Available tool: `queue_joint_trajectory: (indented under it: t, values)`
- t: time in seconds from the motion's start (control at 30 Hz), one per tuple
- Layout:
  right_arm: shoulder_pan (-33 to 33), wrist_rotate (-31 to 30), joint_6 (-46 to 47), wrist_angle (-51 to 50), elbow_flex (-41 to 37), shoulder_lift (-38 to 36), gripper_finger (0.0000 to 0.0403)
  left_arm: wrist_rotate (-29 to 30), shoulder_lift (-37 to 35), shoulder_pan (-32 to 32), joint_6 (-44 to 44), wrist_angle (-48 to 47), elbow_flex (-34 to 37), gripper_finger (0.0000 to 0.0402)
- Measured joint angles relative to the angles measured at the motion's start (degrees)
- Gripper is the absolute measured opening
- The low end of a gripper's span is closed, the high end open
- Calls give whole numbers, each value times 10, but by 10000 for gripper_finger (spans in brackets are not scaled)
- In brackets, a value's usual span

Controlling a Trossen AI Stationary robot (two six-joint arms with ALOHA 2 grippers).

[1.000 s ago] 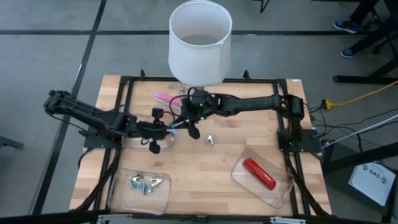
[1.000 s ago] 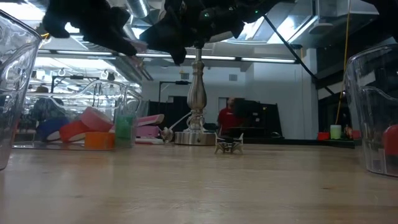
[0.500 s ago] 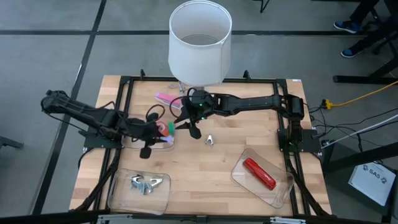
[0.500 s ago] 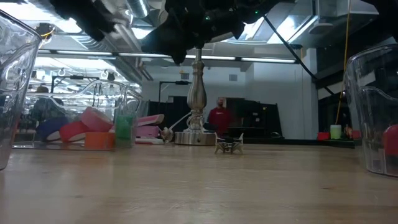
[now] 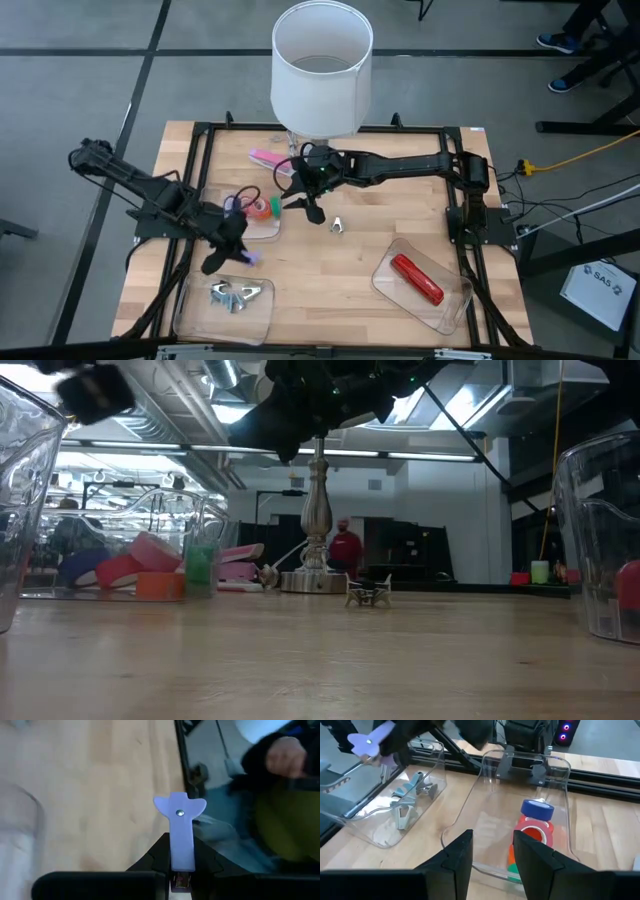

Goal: Pick and place Stapler, Stapler remover, tape
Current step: Put the purple staple remover into the bottom left transparent bin

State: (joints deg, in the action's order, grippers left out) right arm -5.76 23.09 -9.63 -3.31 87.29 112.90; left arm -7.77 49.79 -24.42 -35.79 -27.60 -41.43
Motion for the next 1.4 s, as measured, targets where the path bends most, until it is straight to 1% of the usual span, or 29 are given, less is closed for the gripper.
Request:
queue_joint_trajectory:
  t: [0.2,0.33,0.47,0.67,0.87,1.0,1.2,1.4]
  values:
    - [0,0,2,-2,0,0,142,-8,14,-71,-123,-29,0,38]
    - [0,0,2,-14,0,0,142,-7,28,-119,-196,-30,0,36]
    - [-1,-1,2,-19,0,0,142,8,49,-156,-270,-30,0,32]
    - [-1,-2,2,-19,0,0,142,27,94,-195,-347,-16,0,45]
    - [-1,-1,2,-19,0,0,142,20,153,-222,-365,40,0,40]
    - [-1,-1,2,-19,0,0,142,20,183,-226,-365,70,0,44]
    - [-1,-1,2,-19,0,0,142,27,199,-225,-365,103,0,61]
    - [-1,-10,2,-18,0,0,142,26,199,-228,-334,103,0,61]
